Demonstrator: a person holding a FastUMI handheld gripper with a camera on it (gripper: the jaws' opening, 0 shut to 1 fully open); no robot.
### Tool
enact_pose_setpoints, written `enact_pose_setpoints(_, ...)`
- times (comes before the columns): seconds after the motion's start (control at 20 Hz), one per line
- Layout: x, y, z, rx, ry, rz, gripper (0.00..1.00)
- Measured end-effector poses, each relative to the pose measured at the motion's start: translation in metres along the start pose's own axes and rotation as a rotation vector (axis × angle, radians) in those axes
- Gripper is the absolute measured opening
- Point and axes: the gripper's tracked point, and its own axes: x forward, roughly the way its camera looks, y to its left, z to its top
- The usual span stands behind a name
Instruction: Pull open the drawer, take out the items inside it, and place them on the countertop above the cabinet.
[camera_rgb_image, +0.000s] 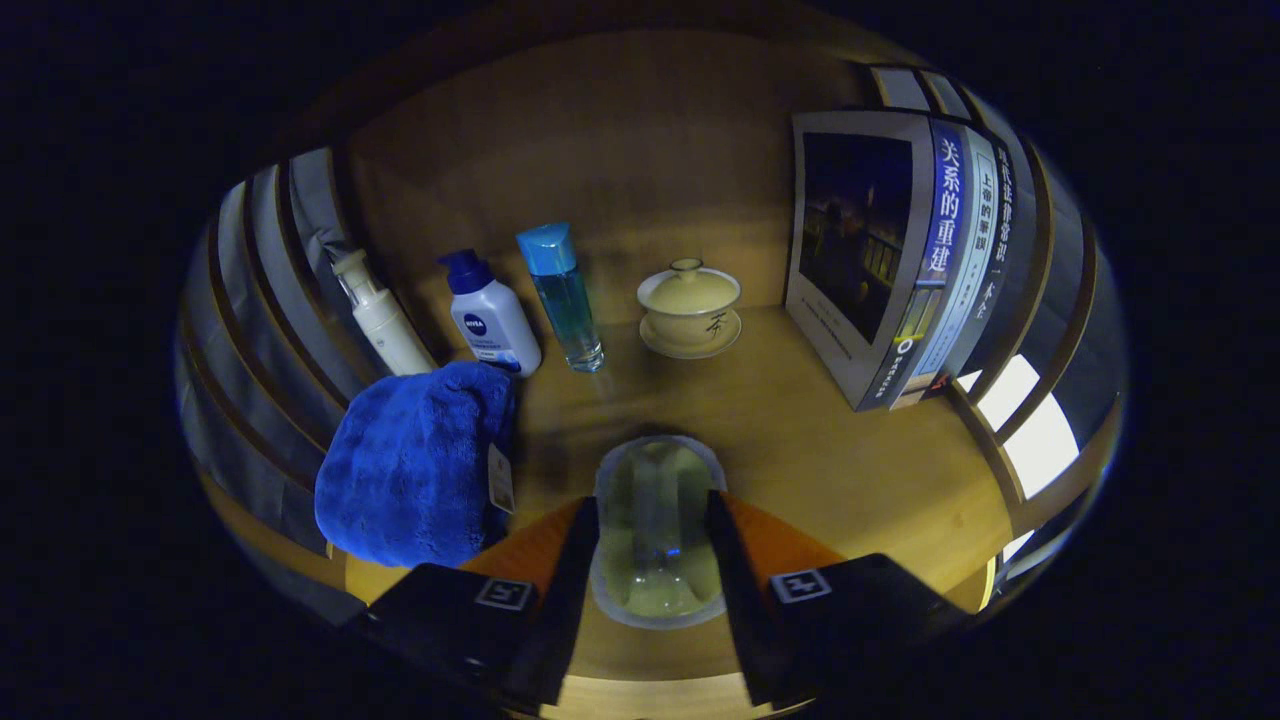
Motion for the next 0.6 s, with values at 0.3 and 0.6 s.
enact_pose_setpoints(0.3,-0.032,0.002,-0.001,-0.016,-0.075,0.016,0.97)
enact_pose_setpoints(0.6,-0.07,0.016,-0.019,-0.115,-0.163,0.036,0.99)
